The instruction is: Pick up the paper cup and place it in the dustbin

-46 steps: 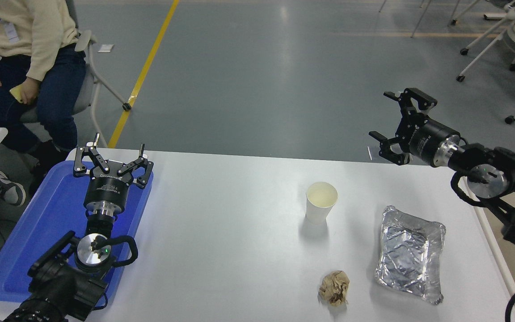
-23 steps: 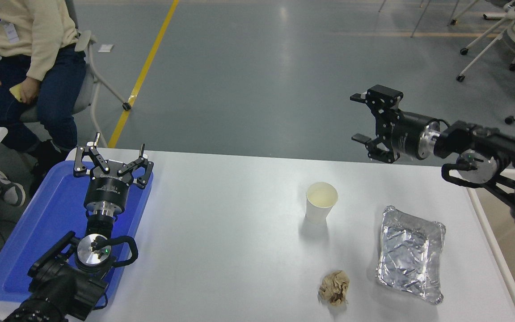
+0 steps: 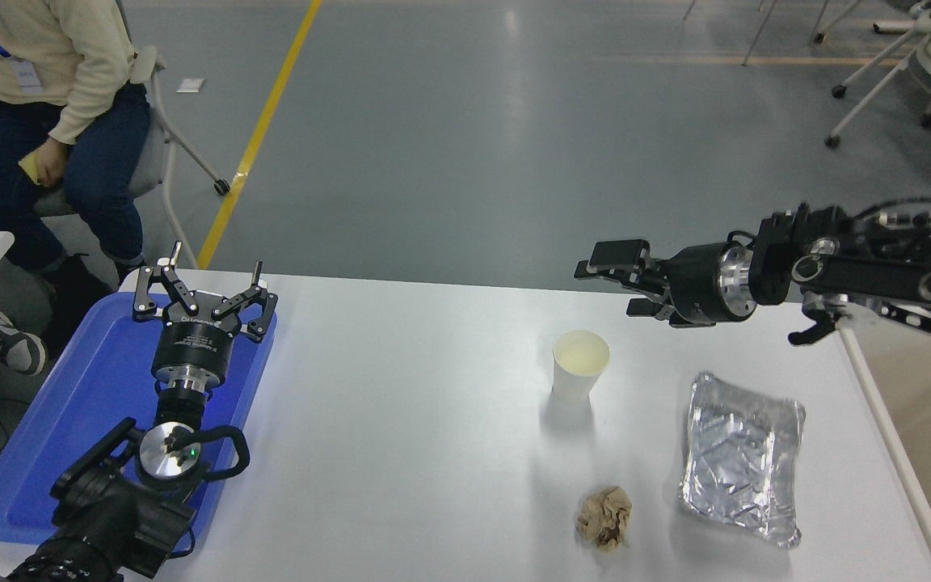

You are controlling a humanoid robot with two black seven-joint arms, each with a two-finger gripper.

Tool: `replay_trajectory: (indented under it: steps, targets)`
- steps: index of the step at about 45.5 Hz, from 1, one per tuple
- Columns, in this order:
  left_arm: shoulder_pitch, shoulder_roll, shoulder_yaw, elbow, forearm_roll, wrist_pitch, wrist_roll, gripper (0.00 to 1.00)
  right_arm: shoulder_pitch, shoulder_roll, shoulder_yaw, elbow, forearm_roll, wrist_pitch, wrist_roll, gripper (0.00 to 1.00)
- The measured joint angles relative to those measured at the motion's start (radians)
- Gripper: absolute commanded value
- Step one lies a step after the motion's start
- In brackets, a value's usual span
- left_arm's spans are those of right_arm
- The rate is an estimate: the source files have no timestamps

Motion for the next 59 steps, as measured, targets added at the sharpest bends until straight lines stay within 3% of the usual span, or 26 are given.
replay_trajectory:
  steps: [20,33,45,59]
  targets:
    - [0.000,0.000,0.000,0.001,0.000,0.000,0.000,1.00,0.260,0.067,-0.226,0.149,-0.009,0.125,0.004,1.00]
    - [0.000,0.000,0.000,0.001,0.000,0.000,-0.002,1.00,0.349,0.127,-0.285,0.172,0.142,0.273,-0.006,1.00]
    - [0.000,0.000,0.000,0.001,0.000,0.000,0.000,1.00,0.405,0.150,-0.342,0.163,0.217,0.400,-0.061,1.00]
    - [0.000,0.000,0.000,0.000,0.000,0.000,0.000,1.00,0.413,0.187,-0.393,0.142,0.153,0.427,-0.095,1.00]
